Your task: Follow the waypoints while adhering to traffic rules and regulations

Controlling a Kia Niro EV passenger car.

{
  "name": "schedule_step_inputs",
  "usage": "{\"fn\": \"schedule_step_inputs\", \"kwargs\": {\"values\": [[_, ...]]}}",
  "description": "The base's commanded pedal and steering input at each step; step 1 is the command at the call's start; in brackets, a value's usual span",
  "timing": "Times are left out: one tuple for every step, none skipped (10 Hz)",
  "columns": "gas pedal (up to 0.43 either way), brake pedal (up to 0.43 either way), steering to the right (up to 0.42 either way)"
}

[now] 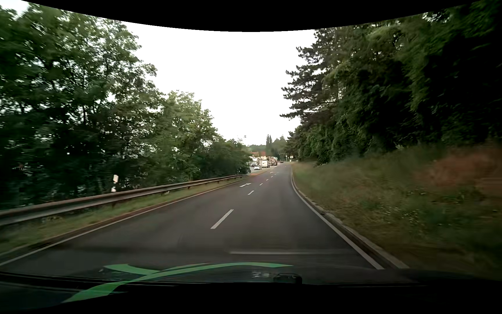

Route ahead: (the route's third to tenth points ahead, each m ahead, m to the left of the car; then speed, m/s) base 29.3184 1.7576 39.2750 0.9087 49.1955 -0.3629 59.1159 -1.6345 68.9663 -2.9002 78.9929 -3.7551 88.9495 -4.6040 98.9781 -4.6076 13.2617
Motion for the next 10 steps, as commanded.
{"fn": "schedule_step_inputs", "kwargs": {"values": [[0.087,0.000,0.011],[0.087,0.000,0.011],[0.087,0.000,0.011],[0.087,0.000,0.011],[0.087,0.000,0.011],[0.079,0.000,0.011],[0.079,0.000,0.010],[0.079,0.000,0.010],[0.079,0.000,0.009],[0.067,0.000,0.010]]}}
